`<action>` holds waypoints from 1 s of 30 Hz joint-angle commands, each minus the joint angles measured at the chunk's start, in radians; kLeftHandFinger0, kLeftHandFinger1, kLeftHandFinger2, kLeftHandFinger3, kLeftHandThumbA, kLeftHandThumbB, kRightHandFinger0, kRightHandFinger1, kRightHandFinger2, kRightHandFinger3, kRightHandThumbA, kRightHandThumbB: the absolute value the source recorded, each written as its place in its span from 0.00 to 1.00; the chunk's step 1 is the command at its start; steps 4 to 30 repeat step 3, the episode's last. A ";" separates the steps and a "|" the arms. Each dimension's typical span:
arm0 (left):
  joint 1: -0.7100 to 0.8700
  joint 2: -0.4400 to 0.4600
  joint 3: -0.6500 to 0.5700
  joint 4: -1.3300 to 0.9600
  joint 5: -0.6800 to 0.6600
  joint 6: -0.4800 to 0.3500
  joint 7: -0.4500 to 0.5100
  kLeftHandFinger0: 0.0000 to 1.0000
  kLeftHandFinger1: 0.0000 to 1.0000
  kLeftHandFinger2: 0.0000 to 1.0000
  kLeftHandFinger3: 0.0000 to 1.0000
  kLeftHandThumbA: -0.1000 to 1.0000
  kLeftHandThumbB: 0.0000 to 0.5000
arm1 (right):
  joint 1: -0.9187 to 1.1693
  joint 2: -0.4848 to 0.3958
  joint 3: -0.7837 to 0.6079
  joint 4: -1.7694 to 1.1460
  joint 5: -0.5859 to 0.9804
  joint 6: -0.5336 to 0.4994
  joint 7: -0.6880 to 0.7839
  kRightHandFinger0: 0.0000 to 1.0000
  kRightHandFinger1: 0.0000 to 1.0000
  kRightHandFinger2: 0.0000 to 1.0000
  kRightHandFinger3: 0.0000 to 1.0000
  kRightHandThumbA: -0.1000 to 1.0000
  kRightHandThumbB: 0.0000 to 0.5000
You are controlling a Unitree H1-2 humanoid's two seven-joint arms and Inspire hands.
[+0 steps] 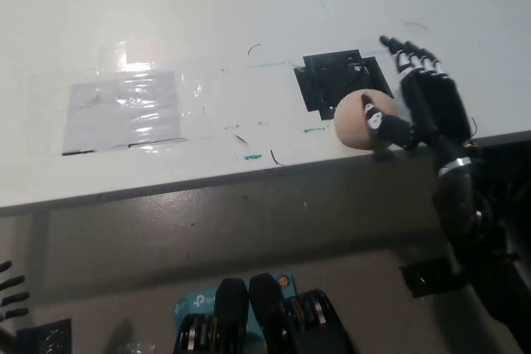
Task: The robot uses its right hand to grab and squeeze a pink dumpling toy kept on the black mask on the desk
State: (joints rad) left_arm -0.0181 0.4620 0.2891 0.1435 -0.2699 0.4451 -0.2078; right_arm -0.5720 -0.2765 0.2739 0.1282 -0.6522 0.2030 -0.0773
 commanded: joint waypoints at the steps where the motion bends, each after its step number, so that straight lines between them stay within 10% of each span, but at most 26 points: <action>1: 0.002 0.021 0.017 -0.015 -0.006 -0.008 -0.003 0.71 0.72 0.79 0.87 1.00 0.26 | 0.034 -0.027 -0.079 -0.101 0.107 -0.022 0.048 1.00 1.00 1.00 1.00 0.40 0.61; 3: 0.001 0.023 0.014 -0.017 -0.001 -0.003 -0.001 0.70 0.72 0.79 0.86 1.00 0.27 | 0.079 -0.033 -0.111 -0.161 0.129 -0.012 0.063 1.00 1.00 1.00 1.00 0.34 0.48; 30: 0.001 0.023 0.014 -0.017 -0.001 -0.003 -0.001 0.70 0.72 0.79 0.86 1.00 0.27 | 0.079 -0.033 -0.111 -0.161 0.129 -0.012 0.063 1.00 1.00 1.00 1.00 0.34 0.48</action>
